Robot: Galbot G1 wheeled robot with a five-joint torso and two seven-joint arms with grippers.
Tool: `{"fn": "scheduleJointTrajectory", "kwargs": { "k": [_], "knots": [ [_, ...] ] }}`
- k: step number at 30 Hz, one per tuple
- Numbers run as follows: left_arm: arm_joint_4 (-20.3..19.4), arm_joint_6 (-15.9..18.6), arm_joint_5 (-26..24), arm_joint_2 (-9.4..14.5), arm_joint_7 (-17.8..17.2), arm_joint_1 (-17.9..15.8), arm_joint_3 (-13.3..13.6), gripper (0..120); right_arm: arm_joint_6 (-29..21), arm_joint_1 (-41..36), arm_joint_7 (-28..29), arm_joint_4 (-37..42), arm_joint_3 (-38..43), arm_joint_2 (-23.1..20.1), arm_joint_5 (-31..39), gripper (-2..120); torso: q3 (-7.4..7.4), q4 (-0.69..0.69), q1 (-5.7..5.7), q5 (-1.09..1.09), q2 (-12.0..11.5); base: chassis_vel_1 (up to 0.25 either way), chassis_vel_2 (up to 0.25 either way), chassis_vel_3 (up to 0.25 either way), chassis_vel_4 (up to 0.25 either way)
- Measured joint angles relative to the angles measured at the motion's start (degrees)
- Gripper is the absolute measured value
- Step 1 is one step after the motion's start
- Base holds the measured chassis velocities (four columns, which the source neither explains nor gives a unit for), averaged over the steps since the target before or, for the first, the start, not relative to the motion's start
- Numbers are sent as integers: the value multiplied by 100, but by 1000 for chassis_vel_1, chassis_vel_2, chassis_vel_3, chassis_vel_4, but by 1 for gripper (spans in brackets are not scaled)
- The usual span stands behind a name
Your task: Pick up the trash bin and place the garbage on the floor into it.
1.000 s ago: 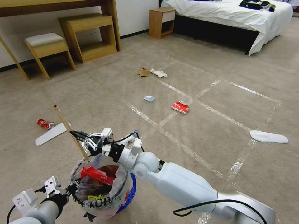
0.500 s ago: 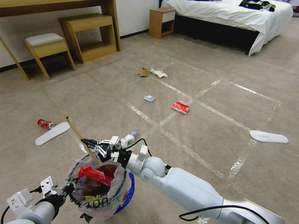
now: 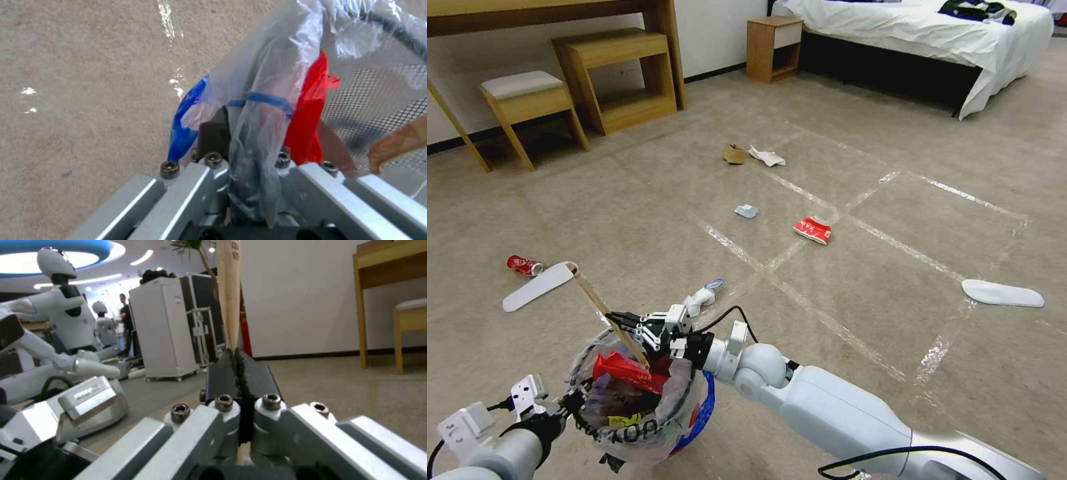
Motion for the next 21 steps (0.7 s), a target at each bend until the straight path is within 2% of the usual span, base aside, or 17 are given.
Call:
{"fn": "scheduleJointTrajectory", "kwargs": {
  "k": [13, 16, 19, 21],
  "knots": [
    [-74, 2, 22, -25, 10, 58, 12, 0, 257, 49, 167, -112, -16, 21, -245, 0, 0, 0, 0, -1, 0, 0, 0, 0, 0],
    [-91, 2, 9, -10, 10, 61, -6, 0, 301, 53, 237, -98, -65, -14, -278, 6, 0, 0, 0, 0, 0, 0, 0, 0, 0],
    [-94, 2, -2, 1, 9, 64, -15, 0, 370, 63, 344, -86, -126, -38, -286, 21, 0, 0, 0, -1, 0, 0, 0, 0, 0],
    [-94, 2, -3, 1, 9, 66, -15, 0, 387, 63, 391, -76, -147, -41, -286, 24, 0, 0, 0, -1, 0, 0, 0, 0, 0]
  ]
}}
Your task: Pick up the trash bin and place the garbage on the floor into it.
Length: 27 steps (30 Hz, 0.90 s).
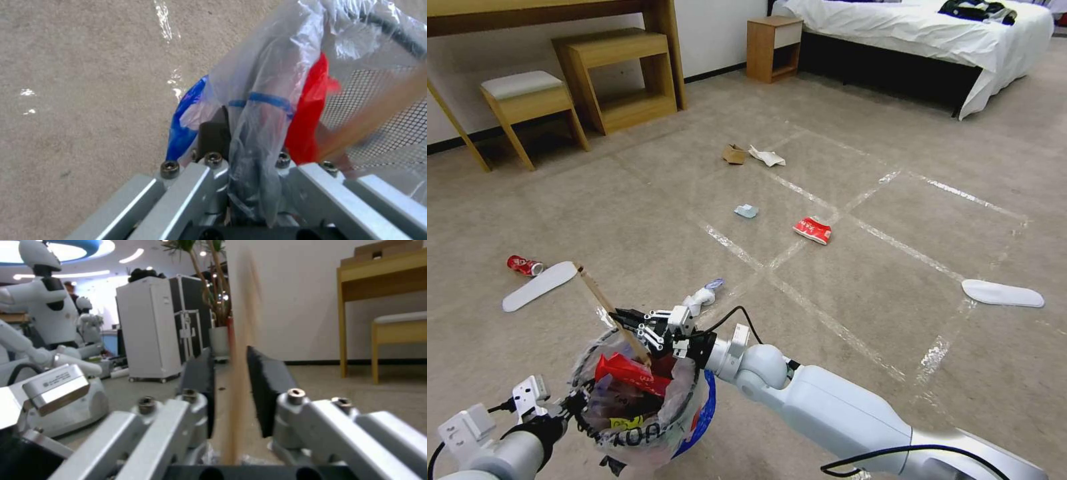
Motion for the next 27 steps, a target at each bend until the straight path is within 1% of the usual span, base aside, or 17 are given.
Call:
{"fn": "scheduleJointTrajectory", "kwargs": {
  "k": [2, 3, 5, 6, 7, 9, 10, 11, 12, 13, 14, 16, 17, 20, 27],
  "knots": [
    [-9, 0, -1, -1, -1, 1, 2, 0, 33, 4, 106, 9, -53, 0, -9, 34, 0, 0, 0, 0, 0, 0, 0, 0, 0],
    [-9, 0, -1, -1, -1, 1, 2, 0, 33, 4, 106, 9, -53, 0, -9, 34, 0, 0, 0, 0, 0, 0, 0, 0, 0],
    [-21, 0, -9, -1, 0, 1, 2, 0, 38, 32, 182, 15, -98, 7, -18, 44, 0, 0, 0, 0, 0, 0, 0, 0, 0],
    [-21, 0, -9, -1, 0, 1, 2, 0, 38, 32, 182, 15, -98, 7, -18, 44, 0, 0, 0, 0, 0, 0, 0, 0, 0],
    [-25, 0, -20, 2, -1, 2, -6, 0, 39, 49, 205, 16, -115, 8, -18, 51, 0, 0, 0, 0, 0, 0, 0, 0, 0],
    [-34, 0, -41, 12, -1, 6, -25, 0, 32, 77, 209, 16, -126, 10, -19, 61, 0, 0, 0, 0, 0, 0, 0, 0, 0],
    [-34, 0, -41, 12, -1, 6, -25, 0, 32, 77, 209, 16, -126, 10, -19, 61, 0, 0, 0, 0, 0, 0, 0, 0, 0],
    [-38, 0, -54, 17, -2, 8, -36, 0, 21, 92, 211, 14, -136, 9, -19, 68, 0, 0, 0, 0, 0, 0, 0, 0, 0],
    [-40, 0, -61, 18, -4, 8, -41, 0, 18, 101, 214, 10, -142, 9, -19, 71, 0, 0, 0, 0, 0, 0, 0, 0, 0],
    [-40, 0, -61, 18, -4, 8, -41, 0, 18, 101, 214, 10, -142, 9, -19, 71, 0, 0, 0, 0, 0, 0, 0, 0, 0],
    [-42, 0, -66, 19, -4, 8, -45, 0, 18, 111, 218, 3, -147, 9, -20, 75, 0, 0, 0, 0, 0, 0, 0, 0, 0],
    [-43, 0, -69, 20, -6, 3, -47, 0, 15, 128, 236, -6, -154, 12, -22, 86, 0, 0, 0, 0, 0, 0, 0, 0, 0],
    [-43, 0, -69, 20, -6, 3, -47, 0, 15, 128, 236, -6, -154, 12, -22, 86, 0, 0, 0, 0, 0, 0, 0, 0, 0],
    [-39, -1, -69, 12, -7, -7, -42, 0, 15, 144, 258, -8, -156, 2, -25, 98, 0, 0, 0, 0, 0, 0, 0, 0, 0],
    [21, -3, -73, 9, -11, -62, -36, 0, 23, 168, 312, 37, -18, -34, -46, 100, 0, 0, 0, 0, 0, 0, 0, 0, 0]
  ]
}}
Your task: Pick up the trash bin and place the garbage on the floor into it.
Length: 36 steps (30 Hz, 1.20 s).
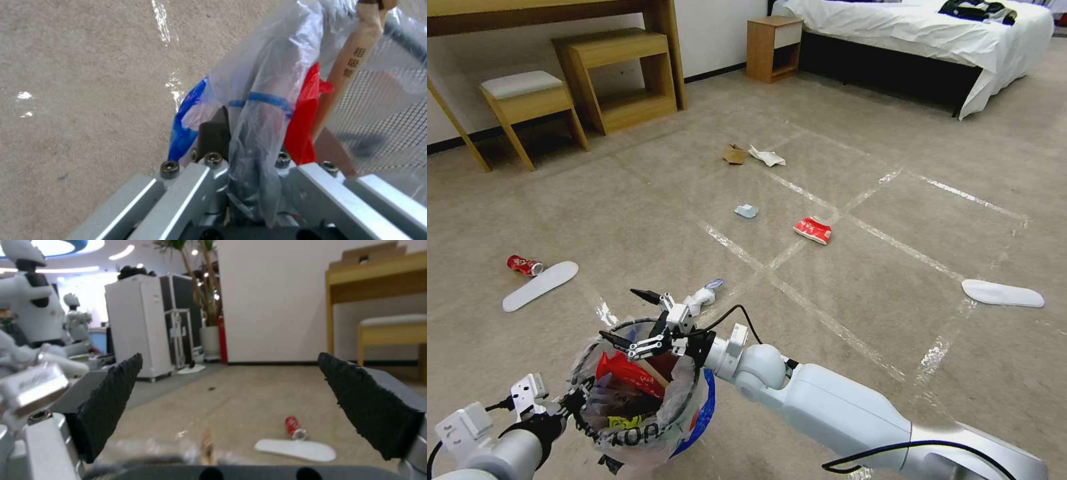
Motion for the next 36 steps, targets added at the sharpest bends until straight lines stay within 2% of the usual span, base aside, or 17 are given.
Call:
{"fn": "scheduleJointTrajectory", "kwargs": {
  "k": [7, 10, 12, 14, 15, 20, 26, 28, 30, 32, 33, 36],
  "knots": [
    [12, 0, -16, 2, -5, 53, -68, 0, -381, 158, 296, 342, 892, -121, -16, 100, 0, -1, 0, 1, 0, 0, 0, 0, 0],
    [-47, -1, -44, -45, -1, 202, -238, 0, -678, 344, 1042, 511, 1422, -223, -94, 100, 0, 2, 0, 2, 0, 0, 0, 0, 0],
    [-49, 0, -49, -46, 0, 207, -251, 0, -697, 357, 1118, 519, 1462, -235, -107, 100, 0, 2, 0, 1, 0, 0, 0, 0, 0],
    [-64, -2, -109, -44, 0, 224, -345, 0, -849, 435, 1840, 525, 1760, -320, -328, 100, 0, 1, 0, 1, 0, 0, 0, 0, 0],
    [-64, -2, -109, -44, 0, 224, -345, 0, -849, 435, 1840, 525, 1760, -320, -328, 100, 0, 1, 0, 1, 0, 0, 0, 0, 0],
    [-66, -3, -204, 7, -8, 178, -375, 0, -1073, 360, 2677, 414, 2371, -399, -635, 100, 0, 0, 0, 1, 0, 0, 0, 0, 0],
    [-61, -3, -262, 70, -8, 151, -371, 0, -1263, 116, 2866, 271, 3072, -654, -988, 100, 0, 0, 0, 2, 0, 0, 0, 0, 0],
    [-56, -3, -287, 94, -9, 134, -371, 0, -1313, -32, 2841, 218, 3507, -907, -1094, 100, 0, 0, 0, 2, -1, 0, 0, 0, 0],
    [-55, -3, -290, 97, -9, 131, -371, 0, -1322, -81, 2826, 215, 3635, -979, -1107, 100, 0, 0, 0, 3, 0, 0, 0, 0, 0],
    [-46, -3, -302, 97, -9, 98, -365, 0, -1351, -412, 2785, 314, 4323, -1322, -1139, 100, 0, -1, 0, 2, 0, 0, 0, 0, 0],
    [-46, -3, -302, 97, -9, 98, -365, 0, -1351, -412, 2785, 314, 4323, -1322, -1139, 100, 0, -1, 0, 2, 0, 0, 0, 0, 0],
    [-44, -3, -302, 74, -7, 80, -352, 0, -1353, -1083, 2779, 608, 5223, -1609, -1268, 100, -1, -1, 0, 1, 0, 0, 0, 0, 0]
  ]
}}
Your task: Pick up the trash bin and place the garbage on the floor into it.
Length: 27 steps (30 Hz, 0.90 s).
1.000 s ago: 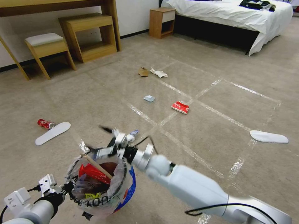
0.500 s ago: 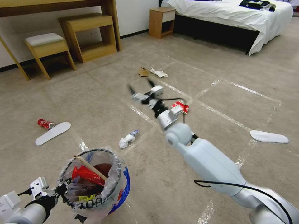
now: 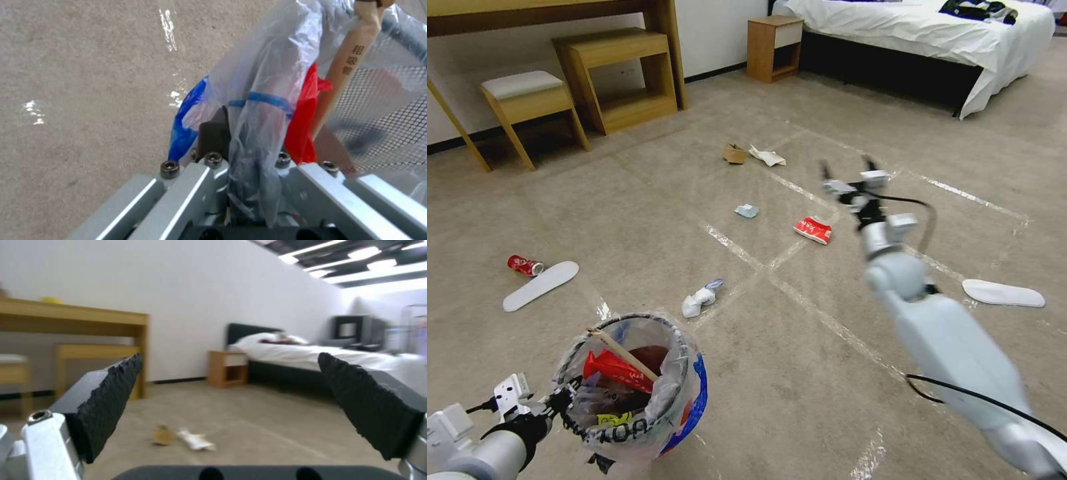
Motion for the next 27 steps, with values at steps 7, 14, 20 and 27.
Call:
{"fn": "scheduleJointTrajectory", "kwargs": {
  "k": [7, 14, 20, 27],
  "knots": [
    [-52, -3, 25, -132, 8, 16, -22, 0, 52, -1071, -18, 523, 988, -73, -185, 100, 0, 1, 0, 1, 0, 0, 0, 0, 0],
    [-94, -19, 30, -150, 15, -9, -98, 0, 350, -1765, -226, 812, 1453, -43, -388, 100, -1, 1, 0, -2, 0, 0, 0, 0, 0],
    [-133, -38, -16, -172, 14, -19, -179, 0, 554, -2020, -367, 848, 1522, 57, -583, 100, 0, 1, 0, -1, 0, 0, 0, 0, 0],
    [-239, -45, -117, -243, -2, 13, -307, 0, 956, -2443, -566, 876, 1434, 410, -1003, 100, 0, 2, 0, -1, 0, 0, 0, 0, 0]
  ]
}}
